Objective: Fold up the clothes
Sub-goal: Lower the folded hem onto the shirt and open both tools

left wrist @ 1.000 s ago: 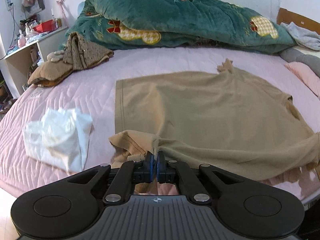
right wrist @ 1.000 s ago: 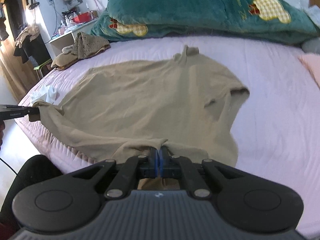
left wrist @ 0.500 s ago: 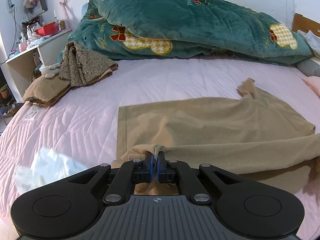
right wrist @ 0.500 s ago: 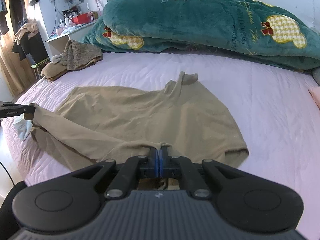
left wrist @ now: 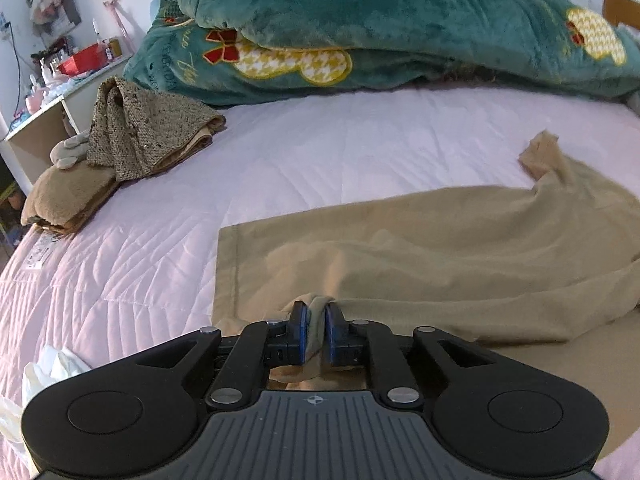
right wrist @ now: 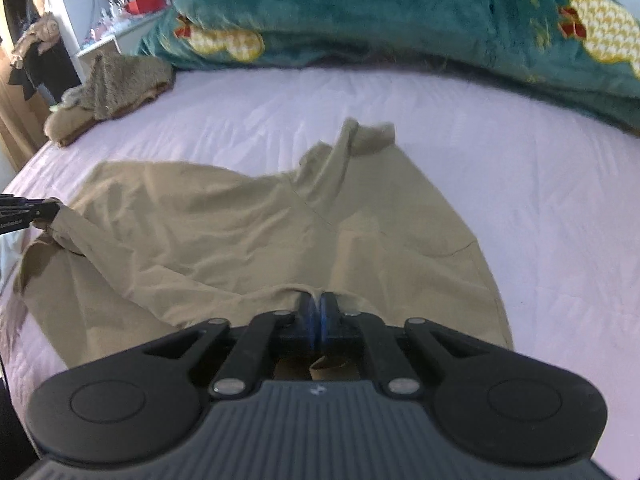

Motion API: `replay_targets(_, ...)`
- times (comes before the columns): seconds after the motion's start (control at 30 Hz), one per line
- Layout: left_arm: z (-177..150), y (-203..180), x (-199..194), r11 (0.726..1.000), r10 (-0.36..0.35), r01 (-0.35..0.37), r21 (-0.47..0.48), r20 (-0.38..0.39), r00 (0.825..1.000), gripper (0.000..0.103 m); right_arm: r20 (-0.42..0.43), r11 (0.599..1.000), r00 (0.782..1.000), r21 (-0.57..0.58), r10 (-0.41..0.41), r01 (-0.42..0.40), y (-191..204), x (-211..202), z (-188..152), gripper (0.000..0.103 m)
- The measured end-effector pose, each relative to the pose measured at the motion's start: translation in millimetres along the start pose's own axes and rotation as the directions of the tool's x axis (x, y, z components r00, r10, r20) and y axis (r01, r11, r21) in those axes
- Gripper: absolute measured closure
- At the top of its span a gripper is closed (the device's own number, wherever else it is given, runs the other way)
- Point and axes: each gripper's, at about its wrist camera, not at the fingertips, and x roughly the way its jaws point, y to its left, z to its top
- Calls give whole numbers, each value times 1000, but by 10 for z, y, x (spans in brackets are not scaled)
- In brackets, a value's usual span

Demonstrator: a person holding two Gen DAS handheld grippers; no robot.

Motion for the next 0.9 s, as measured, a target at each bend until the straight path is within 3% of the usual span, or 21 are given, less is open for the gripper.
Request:
replay_targets(0.03,-3,20,-10,1000,5,-5,-5,-1,1000,79,-3,1000,1000,6,-6,6,-17,3,10,89)
replay_targets(0.07,0,40,-36,1000,13,-13,-9,5,1000,75,-5,1000,1000,12,-13,13,-33,-1,22,81)
replay_targets(0.13,16,87,-132,999,30,-30,-15,31,999,54,15,999,999,10,-45,45,-46,-90,44,60)
replay_targets(0.17,19,121,-199,999,37,-36,-16,48,998,50,29,998,998,10,-55,54,-58,-156,55,51)
replay_targets(0.37,-40,313,-656,997,73,-69,-45,105,992,43,123,996,988,34,-89,85,-89,-678,13,44)
replay_targets(0.5,-407,353,-890,995,81,-76,-59,88,993,40,161,994,982,64,-100,90,-4,-940,-365,30)
replay_targets(0.7,-1099,247,-762,994,78,-78,-81,-8,997,40,87,979,990,177,-115,99,-85,-846,-1062,29)
replay_targets(0.9,-1145,111,-627,997,46,-46,-65,-7,999,41,56,970,990,216,-129,115,-101,-729,-1275,29)
